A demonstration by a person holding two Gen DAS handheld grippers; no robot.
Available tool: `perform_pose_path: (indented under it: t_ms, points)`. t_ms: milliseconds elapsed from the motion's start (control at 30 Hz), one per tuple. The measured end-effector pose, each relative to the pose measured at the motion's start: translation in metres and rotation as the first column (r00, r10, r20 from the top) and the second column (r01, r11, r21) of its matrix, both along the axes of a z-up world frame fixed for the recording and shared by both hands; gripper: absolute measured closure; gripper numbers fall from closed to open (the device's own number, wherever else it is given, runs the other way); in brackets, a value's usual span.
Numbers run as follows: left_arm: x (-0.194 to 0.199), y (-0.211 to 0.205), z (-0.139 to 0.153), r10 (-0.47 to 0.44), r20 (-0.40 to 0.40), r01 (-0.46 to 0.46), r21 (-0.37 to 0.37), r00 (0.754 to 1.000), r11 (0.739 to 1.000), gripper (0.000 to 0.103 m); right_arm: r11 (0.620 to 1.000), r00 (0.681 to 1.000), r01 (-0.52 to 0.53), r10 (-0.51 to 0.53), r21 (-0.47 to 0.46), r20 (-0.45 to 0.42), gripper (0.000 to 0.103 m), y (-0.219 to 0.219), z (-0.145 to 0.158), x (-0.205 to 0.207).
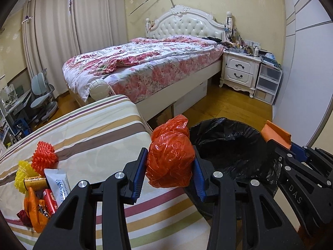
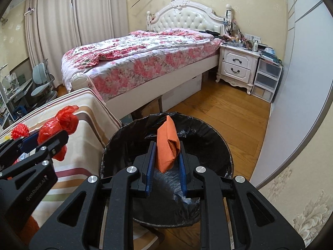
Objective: Collect trash
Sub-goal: 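Drop the red bag from the left tool into the bin while the right drops the paper, then move both open tools back over the items on the bedspread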
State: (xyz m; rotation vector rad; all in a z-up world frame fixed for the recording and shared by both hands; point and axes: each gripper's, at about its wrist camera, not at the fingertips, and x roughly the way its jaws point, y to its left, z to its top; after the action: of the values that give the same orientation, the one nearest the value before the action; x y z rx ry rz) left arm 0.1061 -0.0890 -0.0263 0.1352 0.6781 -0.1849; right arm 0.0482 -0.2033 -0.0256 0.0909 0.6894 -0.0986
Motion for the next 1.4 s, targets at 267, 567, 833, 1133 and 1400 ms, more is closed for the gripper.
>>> perform_pose_path:
  t_ms: [267, 567, 833, 1133, 1400]
  points:
    - [0.015, -0.014, -0.014, -0.003, -0.035, 0.003, 0.024, 0.999, 1.000, 0.062, 1.000, 1.000, 0.018, -0.017, 0.018, -0.017, 0.083, -0.013, -0.008, 0.010]
    - [0.019, -0.020, -0.015, -0.008, -0.039, 0.009, 0.028, 0.999, 1.000, 0.062, 0.999, 0.999, 0.026, -0.025, 0.028, -0.028, 0.083, -0.017, -0.011, 0.017]
    - [0.021, -0.021, -0.014, 0.000, -0.039, 0.001, 0.017, 0.999, 1.000, 0.045, 0.998, 0.999, 0.040, -0.039, 0.042, -0.030, 0.081, -0.025, -0.014, 0.020]
    - [0.017, -0.019, -0.010, 0.011, -0.008, -0.011, 0.019, 1.000, 1.000, 0.027, 0.996, 0.996, 0.084, -0.083, 0.030, -0.016, 0.058, -0.028, -0.012, 0.014]
    - [0.010, -0.003, -0.006, 0.042, -0.016, -0.042, 0.006, 0.999, 0.999, 0.024, 0.995, 0.995, 0.100, -0.099, 0.018, -0.004, 0.045, -0.024, -0.006, 0.005]
